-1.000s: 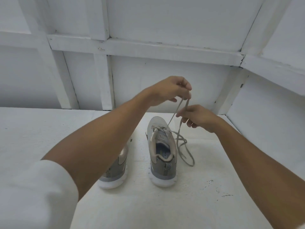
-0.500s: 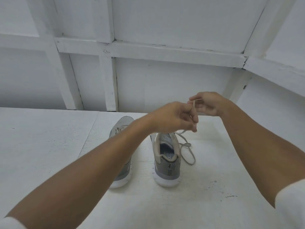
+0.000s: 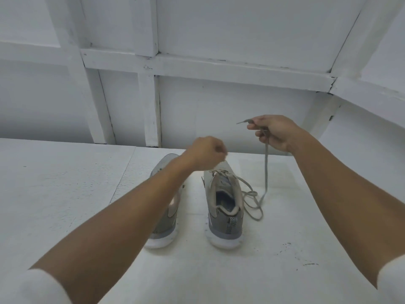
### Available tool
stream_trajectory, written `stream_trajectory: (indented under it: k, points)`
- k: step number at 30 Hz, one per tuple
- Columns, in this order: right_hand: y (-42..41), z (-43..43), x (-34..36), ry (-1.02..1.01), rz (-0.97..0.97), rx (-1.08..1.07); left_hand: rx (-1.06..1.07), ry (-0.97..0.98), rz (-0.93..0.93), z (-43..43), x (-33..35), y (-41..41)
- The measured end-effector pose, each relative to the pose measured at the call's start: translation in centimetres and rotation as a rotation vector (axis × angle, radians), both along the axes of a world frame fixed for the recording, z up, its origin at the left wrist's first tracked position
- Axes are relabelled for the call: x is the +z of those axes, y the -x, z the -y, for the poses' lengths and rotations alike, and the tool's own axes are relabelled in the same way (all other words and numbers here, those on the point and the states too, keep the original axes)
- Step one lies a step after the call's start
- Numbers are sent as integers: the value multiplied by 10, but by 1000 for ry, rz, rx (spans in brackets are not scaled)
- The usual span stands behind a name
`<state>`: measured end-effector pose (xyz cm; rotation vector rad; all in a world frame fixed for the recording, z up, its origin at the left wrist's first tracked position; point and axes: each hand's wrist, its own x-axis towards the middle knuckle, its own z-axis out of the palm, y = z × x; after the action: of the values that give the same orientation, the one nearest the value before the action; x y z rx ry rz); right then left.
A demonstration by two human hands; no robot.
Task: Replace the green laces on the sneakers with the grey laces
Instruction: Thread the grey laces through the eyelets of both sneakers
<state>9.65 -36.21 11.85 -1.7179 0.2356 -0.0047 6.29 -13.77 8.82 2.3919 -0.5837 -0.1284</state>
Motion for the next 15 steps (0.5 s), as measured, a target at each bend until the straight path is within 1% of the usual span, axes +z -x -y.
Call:
stream_trajectory:
  k: [2, 4, 7, 10, 15]
  points:
    - [2, -6, -4, -68, 23, 25, 106, -10, -118, -7, -16, -15]
    - [3, -12, -9, -99, 24, 25, 163, -3, -235, -9, -31, -24]
    - [6, -19, -18, -41, -10, 12, 228, 34, -348, -5, -49, -29]
    - [10, -27, -32, 1, -35, 15, 249, 37, -426, 1, -60, -28]
    - [16, -38, -58, -21, -69, 40, 298, 111, -511, 7, -67, -28]
